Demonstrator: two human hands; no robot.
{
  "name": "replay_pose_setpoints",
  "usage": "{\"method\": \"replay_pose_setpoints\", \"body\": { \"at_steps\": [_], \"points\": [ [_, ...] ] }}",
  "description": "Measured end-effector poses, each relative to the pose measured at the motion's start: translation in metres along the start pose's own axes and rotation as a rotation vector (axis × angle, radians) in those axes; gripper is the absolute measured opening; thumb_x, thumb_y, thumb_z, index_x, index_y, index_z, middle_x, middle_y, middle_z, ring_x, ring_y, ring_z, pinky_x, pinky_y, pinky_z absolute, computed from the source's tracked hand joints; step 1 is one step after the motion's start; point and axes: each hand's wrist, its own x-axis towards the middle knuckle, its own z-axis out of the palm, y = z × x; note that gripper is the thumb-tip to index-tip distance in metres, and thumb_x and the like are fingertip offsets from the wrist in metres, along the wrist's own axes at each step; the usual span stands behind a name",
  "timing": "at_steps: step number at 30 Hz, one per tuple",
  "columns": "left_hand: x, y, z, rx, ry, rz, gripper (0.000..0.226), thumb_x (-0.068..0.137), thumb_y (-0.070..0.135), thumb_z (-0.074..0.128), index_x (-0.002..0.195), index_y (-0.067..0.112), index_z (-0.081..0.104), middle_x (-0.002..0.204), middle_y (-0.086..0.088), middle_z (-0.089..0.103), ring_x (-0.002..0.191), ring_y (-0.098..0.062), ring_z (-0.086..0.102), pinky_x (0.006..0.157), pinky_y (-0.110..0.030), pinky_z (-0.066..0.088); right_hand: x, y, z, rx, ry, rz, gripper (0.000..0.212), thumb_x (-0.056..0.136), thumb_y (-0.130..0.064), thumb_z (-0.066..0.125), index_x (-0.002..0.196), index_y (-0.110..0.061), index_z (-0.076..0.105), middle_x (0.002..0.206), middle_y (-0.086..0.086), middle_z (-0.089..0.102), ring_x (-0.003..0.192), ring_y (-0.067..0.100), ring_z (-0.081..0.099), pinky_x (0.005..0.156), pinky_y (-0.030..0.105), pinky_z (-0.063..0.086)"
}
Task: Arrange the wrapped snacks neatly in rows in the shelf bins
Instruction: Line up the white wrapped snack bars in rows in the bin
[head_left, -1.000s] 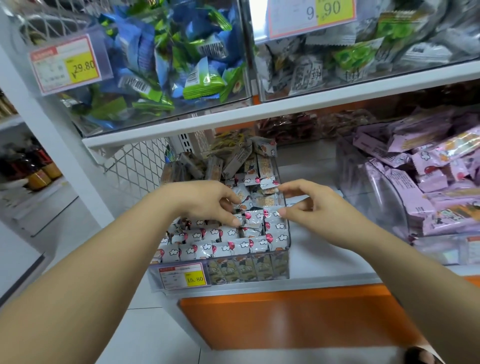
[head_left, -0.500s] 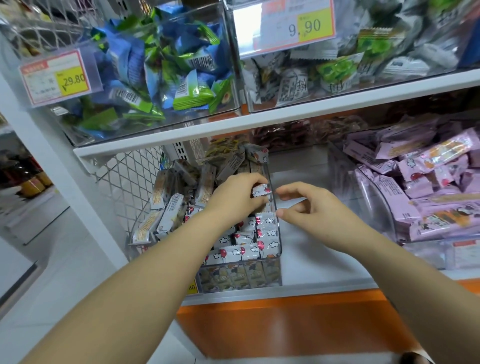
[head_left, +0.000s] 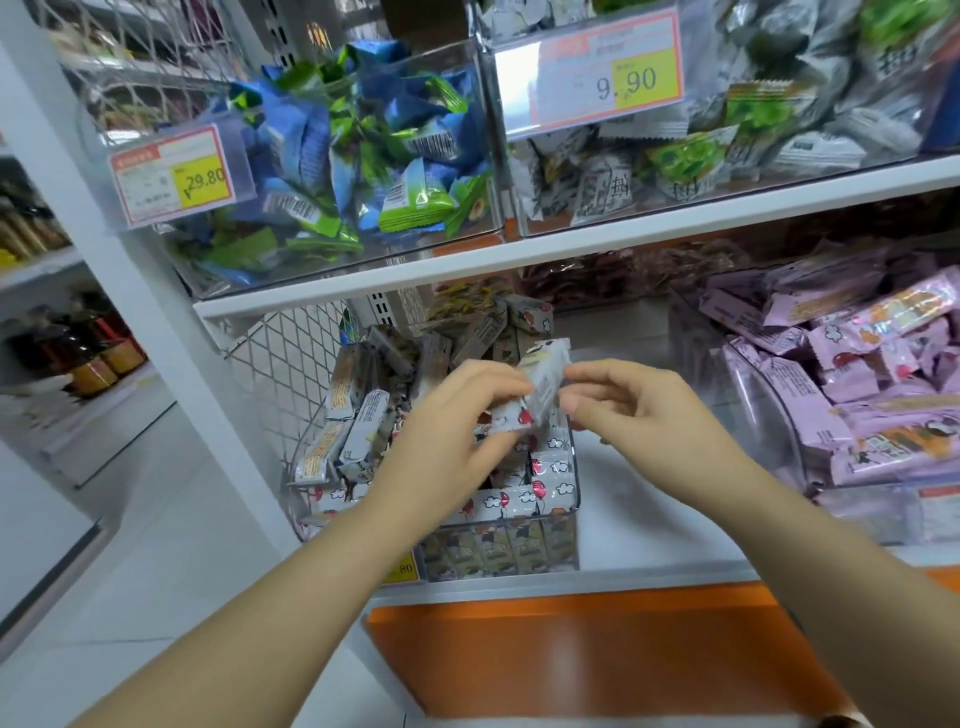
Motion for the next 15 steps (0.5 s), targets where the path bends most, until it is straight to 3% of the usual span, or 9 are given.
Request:
{"method": "replay_pose_setpoints", "body": {
  "at_steps": [4,7,10,15],
  "points": [
    [-0.007,0.005,0.002,-0.045,0.028,0.01,0.029,0.081,0.015,0.061,0.108,0.022,0.054,0.117,0.018,0.048,0.11,0.006,0.048,0.093,-0.016,0.042,-0.007,-0.003,0.006,0.111,-0.085,0.032,0.037,0.086,-0.024,0.064,0.122,-0.023,0.054,0.089,-0.008,0.072,0.082,0.0,0.067,0.071,0.016,0.05],
    [-0.007,0.01,0.004,-0.065,-0.029,0.067,0.027,0.082,0.022,0.061,0.109,0.021,0.056,0.122,0.009,0.048,0.115,0.006,0.044,0.097,-0.008,0.033,-0.01,-0.004,0.007,0.202,-0.103,0.046,0.042,0.085,-0.023,0.064,0.126,-0.023,0.053,0.098,-0.006,0.071,0.083,0.006,0.068,0.071,0.022,0.054],
    [-0.008,0.014,0.007,-0.064,-0.079,0.119,0.027,0.084,0.025,0.065,0.109,0.016,0.063,0.124,0.004,0.048,0.116,-0.001,0.048,0.099,-0.013,0.036,-0.011,-0.002,0.003,0.194,-0.106,0.039,0.038,0.086,-0.022,0.064,0.123,-0.024,0.057,0.111,-0.004,0.067,0.089,0.01,0.069,0.073,0.023,0.053],
    [-0.006,0.013,-0.001,-0.049,0.08,0.01,0.025,0.084,0.024,0.065,0.107,0.017,0.062,0.116,0.006,0.048,0.105,0.003,0.049,0.092,-0.016,0.041,-0.011,-0.003,-0.001,0.213,-0.076,0.06,0.027,0.086,-0.011,0.064,0.111,-0.022,0.062,0.102,0.001,0.07,0.074,0.008,0.068,0.064,0.018,0.052]
  ]
}}
